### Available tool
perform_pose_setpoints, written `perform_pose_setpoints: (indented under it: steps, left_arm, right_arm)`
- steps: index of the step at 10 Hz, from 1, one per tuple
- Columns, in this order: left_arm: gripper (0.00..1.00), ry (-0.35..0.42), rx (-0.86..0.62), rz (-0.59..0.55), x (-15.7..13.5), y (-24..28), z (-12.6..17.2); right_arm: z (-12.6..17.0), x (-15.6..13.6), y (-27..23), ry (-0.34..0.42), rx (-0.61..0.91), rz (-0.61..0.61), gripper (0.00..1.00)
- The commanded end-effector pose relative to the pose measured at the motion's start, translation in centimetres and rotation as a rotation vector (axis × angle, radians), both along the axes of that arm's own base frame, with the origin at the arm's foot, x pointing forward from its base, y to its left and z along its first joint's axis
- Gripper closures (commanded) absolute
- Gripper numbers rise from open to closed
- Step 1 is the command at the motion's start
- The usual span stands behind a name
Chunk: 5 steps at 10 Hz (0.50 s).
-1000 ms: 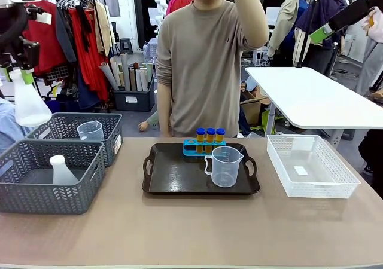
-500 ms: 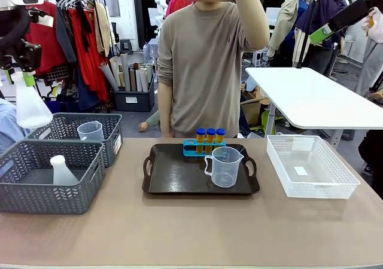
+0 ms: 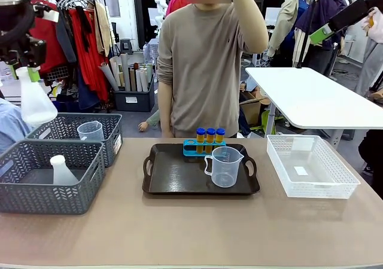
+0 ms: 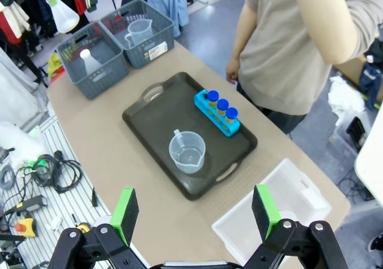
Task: Prepare the laboratory tools.
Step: Pick up one Small flask and place it on the Handle tray.
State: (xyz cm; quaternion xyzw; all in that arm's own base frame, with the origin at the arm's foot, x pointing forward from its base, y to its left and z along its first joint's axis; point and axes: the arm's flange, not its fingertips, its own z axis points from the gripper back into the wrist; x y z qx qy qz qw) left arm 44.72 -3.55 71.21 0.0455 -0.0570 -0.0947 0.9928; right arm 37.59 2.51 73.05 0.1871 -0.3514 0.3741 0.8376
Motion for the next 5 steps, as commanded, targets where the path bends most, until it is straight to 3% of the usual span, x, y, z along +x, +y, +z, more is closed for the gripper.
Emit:
perform_pose_setpoints:
  steps: [1, 5]
  left_arm:
    - [1.00, 0.000, 0.031, -0.090, 1.0, -1.8, 2.4]
    - [1.00, -0.036, 0.068, -0.189, 3.7, -7.6, 4.0]
  right_arm:
    - [0.1, -0.1, 0.0, -0.003, 0.002, 0.008, 0.00]
    - [0.1, -0.1, 0.0, -0.003, 0.002, 0.008, 0.00]
